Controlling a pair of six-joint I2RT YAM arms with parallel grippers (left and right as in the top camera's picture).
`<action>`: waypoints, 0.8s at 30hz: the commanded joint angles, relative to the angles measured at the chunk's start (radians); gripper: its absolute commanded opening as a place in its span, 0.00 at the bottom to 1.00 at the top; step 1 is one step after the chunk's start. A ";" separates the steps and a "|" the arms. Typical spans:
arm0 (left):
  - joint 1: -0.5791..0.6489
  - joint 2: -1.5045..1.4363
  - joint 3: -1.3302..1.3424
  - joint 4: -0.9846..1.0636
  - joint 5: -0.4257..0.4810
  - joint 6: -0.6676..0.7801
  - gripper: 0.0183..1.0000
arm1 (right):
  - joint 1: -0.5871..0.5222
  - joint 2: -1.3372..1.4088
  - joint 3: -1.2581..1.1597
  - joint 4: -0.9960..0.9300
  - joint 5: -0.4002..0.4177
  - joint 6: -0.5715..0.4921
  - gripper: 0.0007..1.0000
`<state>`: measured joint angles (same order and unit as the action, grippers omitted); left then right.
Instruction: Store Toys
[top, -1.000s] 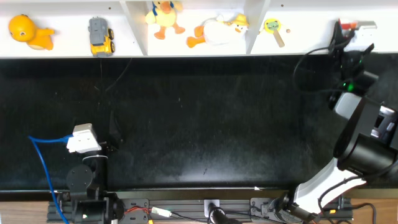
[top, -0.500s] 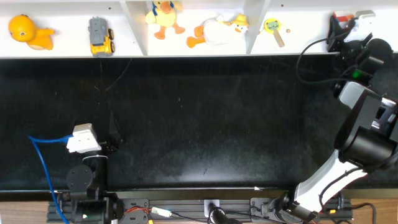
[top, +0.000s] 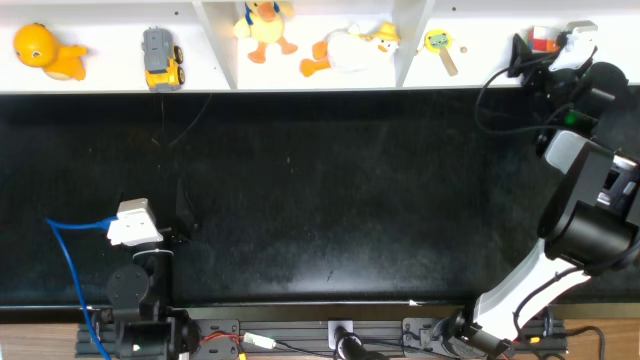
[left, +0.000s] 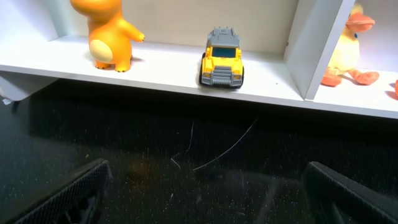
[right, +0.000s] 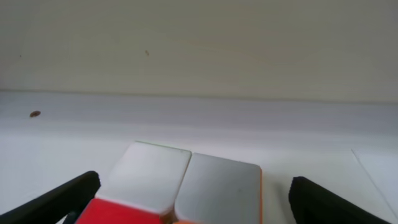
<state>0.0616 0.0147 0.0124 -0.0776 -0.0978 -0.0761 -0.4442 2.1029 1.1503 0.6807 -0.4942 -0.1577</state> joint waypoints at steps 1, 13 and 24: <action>0.010 -0.012 -0.004 0.001 0.006 -0.003 1.00 | 0.000 -0.039 0.015 -0.089 -0.005 0.042 1.00; 0.010 -0.012 -0.004 0.001 0.006 -0.003 1.00 | 0.013 -0.377 0.015 -0.715 0.156 -0.140 1.00; 0.010 -0.012 -0.004 0.001 0.006 -0.004 1.00 | 0.014 -0.641 0.015 -1.174 0.199 -0.146 1.00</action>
<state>0.0616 0.0147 0.0124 -0.0780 -0.0978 -0.0761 -0.4358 1.5337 1.1610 -0.4503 -0.3065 -0.2913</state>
